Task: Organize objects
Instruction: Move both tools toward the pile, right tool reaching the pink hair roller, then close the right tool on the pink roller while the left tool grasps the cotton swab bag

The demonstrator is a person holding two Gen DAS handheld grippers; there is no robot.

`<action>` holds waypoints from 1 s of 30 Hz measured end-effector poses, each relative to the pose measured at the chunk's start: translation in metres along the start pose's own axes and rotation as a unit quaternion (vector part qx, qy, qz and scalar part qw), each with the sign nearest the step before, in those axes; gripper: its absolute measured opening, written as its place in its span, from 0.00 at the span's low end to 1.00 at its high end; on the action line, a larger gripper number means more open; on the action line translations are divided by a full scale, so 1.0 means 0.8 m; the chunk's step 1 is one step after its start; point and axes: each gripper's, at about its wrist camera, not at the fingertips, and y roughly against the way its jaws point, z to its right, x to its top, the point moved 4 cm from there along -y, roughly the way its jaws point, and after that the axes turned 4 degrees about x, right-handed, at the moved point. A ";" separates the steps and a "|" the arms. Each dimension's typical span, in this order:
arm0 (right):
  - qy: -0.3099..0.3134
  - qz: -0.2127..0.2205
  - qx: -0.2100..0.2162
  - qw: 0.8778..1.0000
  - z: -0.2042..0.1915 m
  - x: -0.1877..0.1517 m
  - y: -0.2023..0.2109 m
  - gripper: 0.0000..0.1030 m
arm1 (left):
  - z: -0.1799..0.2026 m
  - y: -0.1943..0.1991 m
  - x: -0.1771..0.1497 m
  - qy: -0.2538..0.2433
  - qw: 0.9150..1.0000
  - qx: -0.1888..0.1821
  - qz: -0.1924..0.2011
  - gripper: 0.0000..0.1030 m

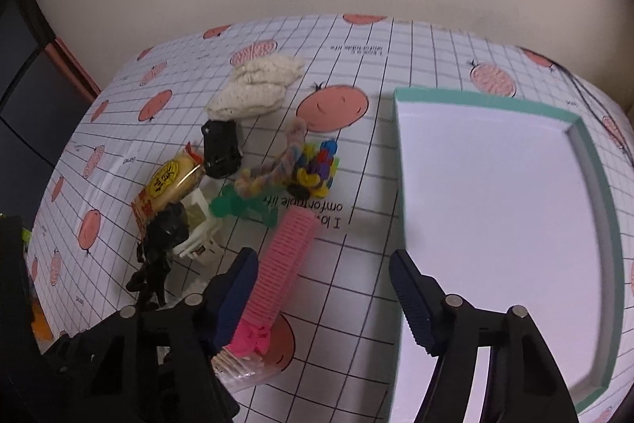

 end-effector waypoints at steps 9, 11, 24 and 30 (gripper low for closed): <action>0.009 -0.032 0.017 0.999 -0.014 -0.010 -0.025 0.58 | -0.004 -0.003 -0.001 -0.016 1.000 0.020 -0.002 0.99; 0.010 -0.035 0.017 0.999 -0.013 -0.012 -0.026 0.54 | -0.005 -0.005 -0.002 -0.018 1.000 0.022 -0.006 0.99; 0.023 -0.044 0.019 0.999 -0.011 -0.015 -0.022 0.46 | -0.005 -0.014 -0.007 -0.034 0.999 0.029 -0.020 0.93; 0.024 -0.060 0.014 0.998 -0.014 -0.023 -0.037 0.44 | -0.011 -0.019 -0.006 -0.037 0.998 0.033 -0.029 0.92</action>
